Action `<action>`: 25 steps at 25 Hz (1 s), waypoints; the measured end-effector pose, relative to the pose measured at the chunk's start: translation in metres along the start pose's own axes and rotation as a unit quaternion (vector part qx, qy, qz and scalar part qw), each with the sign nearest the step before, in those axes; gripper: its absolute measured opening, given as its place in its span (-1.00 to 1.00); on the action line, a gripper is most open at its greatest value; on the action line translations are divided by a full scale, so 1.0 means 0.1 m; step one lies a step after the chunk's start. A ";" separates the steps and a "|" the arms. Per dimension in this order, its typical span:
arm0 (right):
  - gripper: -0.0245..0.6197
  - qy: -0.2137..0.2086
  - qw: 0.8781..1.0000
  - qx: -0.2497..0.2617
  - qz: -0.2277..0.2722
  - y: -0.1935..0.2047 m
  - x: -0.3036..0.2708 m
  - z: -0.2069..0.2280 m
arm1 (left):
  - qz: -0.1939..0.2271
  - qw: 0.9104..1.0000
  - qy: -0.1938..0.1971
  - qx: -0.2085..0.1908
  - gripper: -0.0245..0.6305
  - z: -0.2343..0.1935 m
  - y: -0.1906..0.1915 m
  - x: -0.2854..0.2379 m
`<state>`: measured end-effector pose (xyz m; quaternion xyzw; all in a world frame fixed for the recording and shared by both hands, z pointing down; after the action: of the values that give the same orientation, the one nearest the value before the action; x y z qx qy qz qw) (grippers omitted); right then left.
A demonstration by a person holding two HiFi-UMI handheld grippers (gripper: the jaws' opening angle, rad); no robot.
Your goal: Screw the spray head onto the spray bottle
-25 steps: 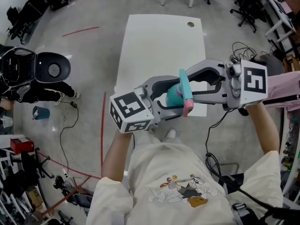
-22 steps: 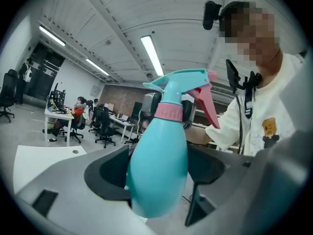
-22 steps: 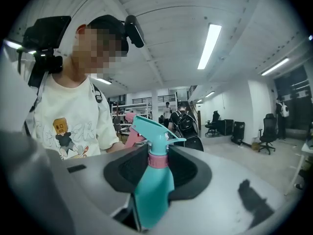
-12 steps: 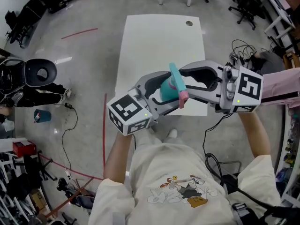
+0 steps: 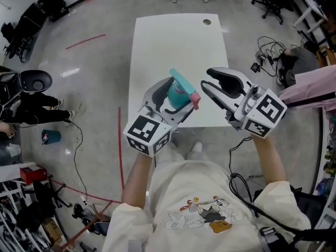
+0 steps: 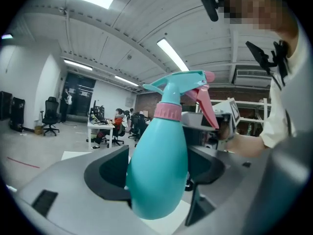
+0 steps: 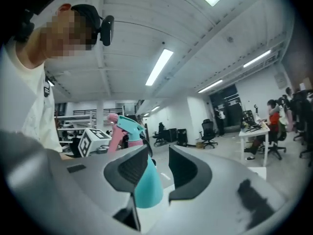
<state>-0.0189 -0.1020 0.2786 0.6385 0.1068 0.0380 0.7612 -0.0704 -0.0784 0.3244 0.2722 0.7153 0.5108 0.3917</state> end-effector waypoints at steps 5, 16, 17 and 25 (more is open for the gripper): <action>-0.53 0.129 0.992 -0.004 0.009 0.24 -0.02 0.34 | 0.027 0.996 -0.089 -0.001 0.18 -0.08 -0.01 -0.09; -0.88 0.234 0.970 -0.058 0.021 0.76 0.11 0.44 | 0.037 0.987 -0.154 0.015 0.18 -0.22 0.53 -0.23; -0.88 0.237 0.970 -0.051 0.018 0.81 0.11 0.47 | 0.036 0.987 -0.157 0.013 0.18 -0.28 0.61 -0.27; -0.88 0.299 0.954 -0.004 -0.035 1.69 0.01 0.84 | 0.012 0.984 -0.174 -0.016 0.18 -0.89 1.75 -1.03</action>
<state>0.0130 -0.1521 0.4576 0.5906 0.3515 0.2008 0.6981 -0.0909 -0.1482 0.5341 0.3591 0.6243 0.4716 0.5088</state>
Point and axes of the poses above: the fingertips, and each gripper's own axes: x backward along the fingers, z to its right, y out of its underside, the point moved 1 cm from there along x, backward along the fingers, and after that the axes turned 4 degrees about -z, right-handed, at the moved point
